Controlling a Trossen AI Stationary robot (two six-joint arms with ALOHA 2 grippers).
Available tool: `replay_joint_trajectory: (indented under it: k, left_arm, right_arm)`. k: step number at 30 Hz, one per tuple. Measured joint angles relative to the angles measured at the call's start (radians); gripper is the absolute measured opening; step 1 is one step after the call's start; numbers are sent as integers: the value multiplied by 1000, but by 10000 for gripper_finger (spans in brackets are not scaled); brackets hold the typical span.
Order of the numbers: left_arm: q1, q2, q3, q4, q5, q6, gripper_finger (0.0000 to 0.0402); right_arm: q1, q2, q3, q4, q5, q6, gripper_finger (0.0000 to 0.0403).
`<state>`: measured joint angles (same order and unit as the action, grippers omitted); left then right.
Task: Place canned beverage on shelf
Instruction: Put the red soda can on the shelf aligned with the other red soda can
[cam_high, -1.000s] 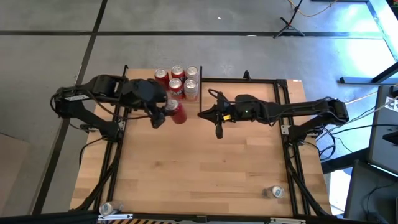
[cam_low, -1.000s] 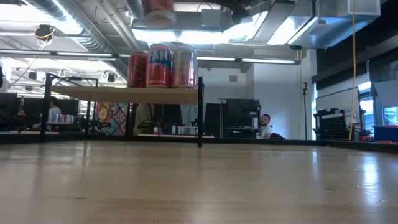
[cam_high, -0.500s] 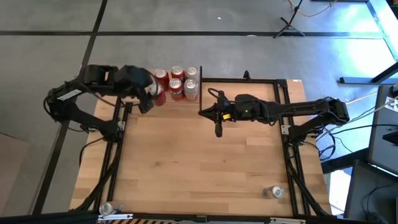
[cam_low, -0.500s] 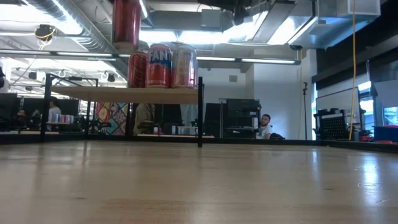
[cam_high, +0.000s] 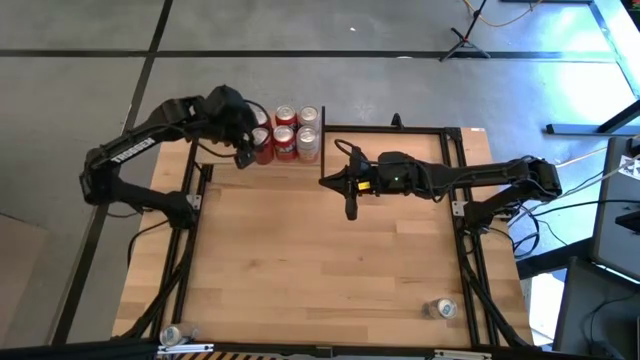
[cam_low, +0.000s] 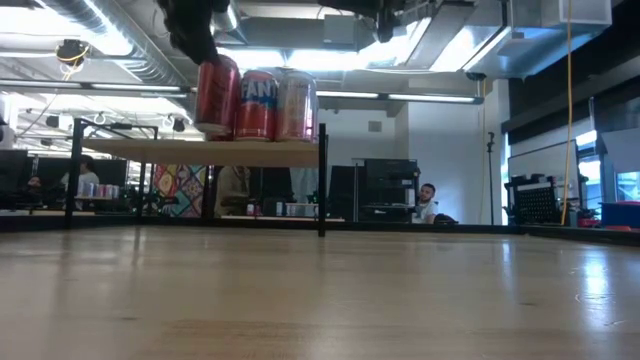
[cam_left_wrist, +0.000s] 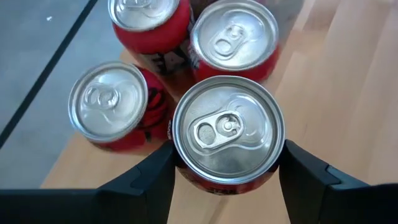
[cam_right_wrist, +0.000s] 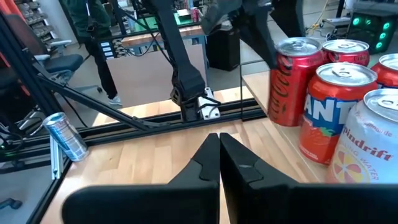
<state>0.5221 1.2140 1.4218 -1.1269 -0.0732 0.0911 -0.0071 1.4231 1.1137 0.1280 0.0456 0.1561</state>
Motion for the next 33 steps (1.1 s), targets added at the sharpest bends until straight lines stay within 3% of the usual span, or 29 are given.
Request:
replay_joint_trajectory:
  k: [8, 23, 33]
  left_arm:
    - [63, -3, -42, 25, 42, 58, 211]
    - [74, -3, -59, 55, 28, 79, 296]
    - [74, -3, -59, 54, 15, 77, 305]
  right_arm:
    - [0, 0, 0, 0, 16, 2, 1]
    - [0, 0, 0, 0, 18, 23, 1]
    - [0, 0, 0, 0, 18, 22, 1]
